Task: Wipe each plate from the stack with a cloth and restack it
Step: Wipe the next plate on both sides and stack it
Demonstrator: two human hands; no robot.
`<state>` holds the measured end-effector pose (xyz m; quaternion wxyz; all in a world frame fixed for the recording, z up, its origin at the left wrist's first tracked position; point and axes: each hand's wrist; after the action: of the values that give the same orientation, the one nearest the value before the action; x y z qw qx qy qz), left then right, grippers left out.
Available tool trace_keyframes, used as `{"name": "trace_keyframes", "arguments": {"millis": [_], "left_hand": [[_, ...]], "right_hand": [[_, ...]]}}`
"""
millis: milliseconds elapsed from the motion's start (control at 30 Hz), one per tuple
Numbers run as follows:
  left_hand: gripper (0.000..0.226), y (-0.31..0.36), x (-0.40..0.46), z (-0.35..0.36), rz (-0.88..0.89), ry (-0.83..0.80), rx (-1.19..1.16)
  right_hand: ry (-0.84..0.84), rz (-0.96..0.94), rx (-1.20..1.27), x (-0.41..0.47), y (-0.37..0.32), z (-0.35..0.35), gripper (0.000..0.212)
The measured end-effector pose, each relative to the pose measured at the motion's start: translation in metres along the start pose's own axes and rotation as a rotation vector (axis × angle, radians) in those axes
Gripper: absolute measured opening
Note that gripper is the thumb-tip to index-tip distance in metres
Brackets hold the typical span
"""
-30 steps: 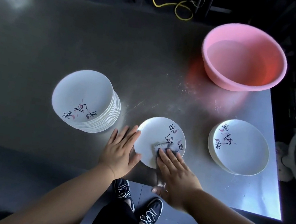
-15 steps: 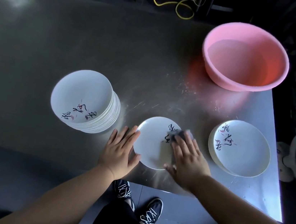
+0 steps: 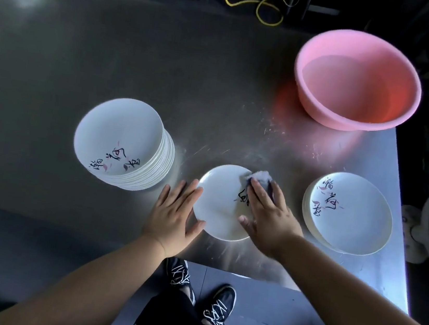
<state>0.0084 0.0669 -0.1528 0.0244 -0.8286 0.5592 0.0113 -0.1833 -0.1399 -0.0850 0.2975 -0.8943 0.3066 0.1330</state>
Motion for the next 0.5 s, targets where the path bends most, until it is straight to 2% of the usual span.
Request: {"name": "trace_keyframes", "arguments": {"millis": [133,233,300,367,500], "left_hand": [[0.078,-0.001,-0.002,-0.001,-0.005,0.009,-0.028],[0.079,0.003,-0.004,-0.001,0.010,0.112,-0.046],[0.075,0.004,-0.007,-0.005,0.062,0.200,-0.036],[0.063,0.005,-0.013,-0.010,0.133,0.233,-0.028],[0.025,0.010,-0.018,-0.011,0.190,0.296,-0.089]], "right_hand": [[0.010,0.023,0.119,-0.006,-0.003,0.011,0.086],[0.010,0.097,0.234,-0.051,-0.022,0.034,0.093],[-0.047,0.120,0.246,-0.065,-0.029,0.038,0.101],[-0.048,0.116,0.235,-0.053,-0.022,0.029,0.106],[-0.016,0.020,0.155,-0.012,0.000,0.000,0.079]]}}
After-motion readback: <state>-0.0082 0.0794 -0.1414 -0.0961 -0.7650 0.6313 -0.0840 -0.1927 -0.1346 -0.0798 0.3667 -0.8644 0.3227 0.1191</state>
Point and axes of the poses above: each hand's wrist, its own x-axis towards the middle knuckle, its own z-axis out of the palm, y = z × x, and after that the axes turned 13 degrees about x, right-handed
